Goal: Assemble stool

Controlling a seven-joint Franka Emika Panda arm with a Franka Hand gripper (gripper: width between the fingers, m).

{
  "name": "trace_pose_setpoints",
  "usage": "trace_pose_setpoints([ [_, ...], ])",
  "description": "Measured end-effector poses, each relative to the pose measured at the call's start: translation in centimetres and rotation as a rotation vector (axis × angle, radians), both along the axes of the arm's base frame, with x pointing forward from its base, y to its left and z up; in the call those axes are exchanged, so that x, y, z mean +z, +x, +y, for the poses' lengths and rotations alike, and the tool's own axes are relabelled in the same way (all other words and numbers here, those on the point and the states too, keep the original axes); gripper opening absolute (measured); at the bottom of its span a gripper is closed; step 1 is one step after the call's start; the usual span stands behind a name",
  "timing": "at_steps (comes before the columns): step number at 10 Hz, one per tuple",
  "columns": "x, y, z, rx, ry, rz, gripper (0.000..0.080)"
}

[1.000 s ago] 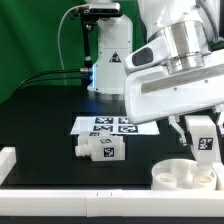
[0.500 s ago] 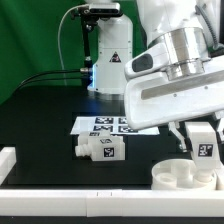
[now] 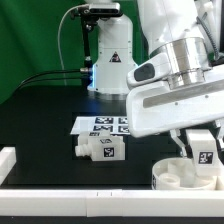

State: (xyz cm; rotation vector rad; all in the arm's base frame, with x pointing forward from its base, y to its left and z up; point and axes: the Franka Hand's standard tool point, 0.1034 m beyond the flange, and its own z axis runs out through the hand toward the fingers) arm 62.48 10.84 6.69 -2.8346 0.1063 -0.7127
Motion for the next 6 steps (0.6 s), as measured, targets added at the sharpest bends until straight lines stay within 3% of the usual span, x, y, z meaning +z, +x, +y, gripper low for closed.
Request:
trace_pose_setpoints([
  [5,-0.18,-0.20,0.20,-0.005,0.003,0.026,0.0316],
  [6,0.01,-0.22,0.41,0.001,0.015,0.058,0.0542],
])
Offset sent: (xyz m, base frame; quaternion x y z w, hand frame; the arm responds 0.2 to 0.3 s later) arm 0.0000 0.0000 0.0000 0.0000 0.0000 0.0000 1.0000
